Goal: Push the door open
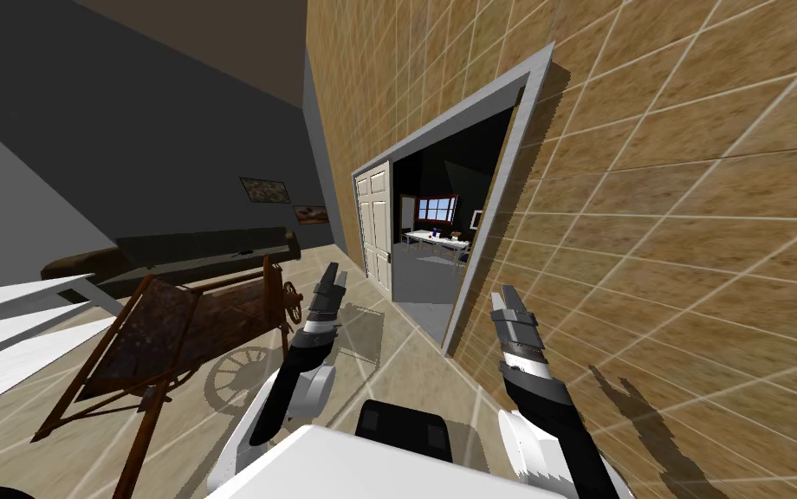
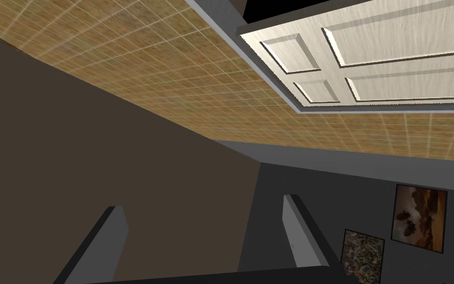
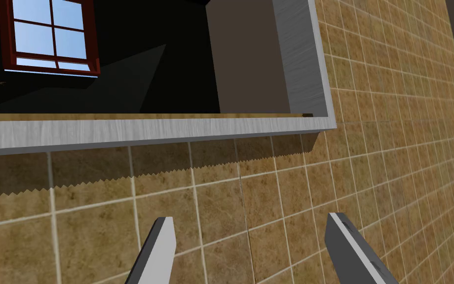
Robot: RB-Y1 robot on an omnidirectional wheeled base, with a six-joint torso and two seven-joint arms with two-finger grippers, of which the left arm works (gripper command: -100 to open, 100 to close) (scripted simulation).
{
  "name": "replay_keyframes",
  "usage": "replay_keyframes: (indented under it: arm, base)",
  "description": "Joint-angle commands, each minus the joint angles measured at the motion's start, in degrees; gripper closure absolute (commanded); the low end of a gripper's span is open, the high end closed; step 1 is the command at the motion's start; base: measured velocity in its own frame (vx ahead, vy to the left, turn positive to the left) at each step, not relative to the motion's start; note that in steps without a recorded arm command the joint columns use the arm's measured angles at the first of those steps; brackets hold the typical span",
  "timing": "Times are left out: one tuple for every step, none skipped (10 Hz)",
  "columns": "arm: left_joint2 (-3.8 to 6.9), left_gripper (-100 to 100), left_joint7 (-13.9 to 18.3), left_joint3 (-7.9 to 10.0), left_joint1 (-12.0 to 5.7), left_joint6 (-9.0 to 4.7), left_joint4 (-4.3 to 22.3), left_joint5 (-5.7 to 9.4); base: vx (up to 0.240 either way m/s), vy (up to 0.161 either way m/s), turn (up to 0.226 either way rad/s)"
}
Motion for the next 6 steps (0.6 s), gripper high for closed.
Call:
replay_keyframes:
  arm:
    - [0.76, -100, 0.2, -0.42, -0.64, -0.46, 1.9, 0.25]
    - [0.91, -100, 0.2, -0.52, -0.79, -0.57, 2.4, 0.31]
    - [1.37, -100, 0.4, -0.81, -1.24, -0.89, 3.8, 0.49]
    - [1.68, -100, 0.5, -1.03, -1.58, -1.13, 4.8, 0.62]
    - [2.03, -100, 0.6, -1.32, -2.01, -1.44, 6.1, 0.79]
    - [2.37, -100, 0.7, -1.60, -2.45, -1.76, 7.4, 0.96]
  base:
    - [0.094, -0.070, -0.008]
    - [0.115, 0.079, -0.094]
    - [0.121, 0.143, -0.063]
    - [0.120, 0.121, -0.045]
    - [0.126, 0.065, -0.065]
    - [0.155, 0.059, -0.063]
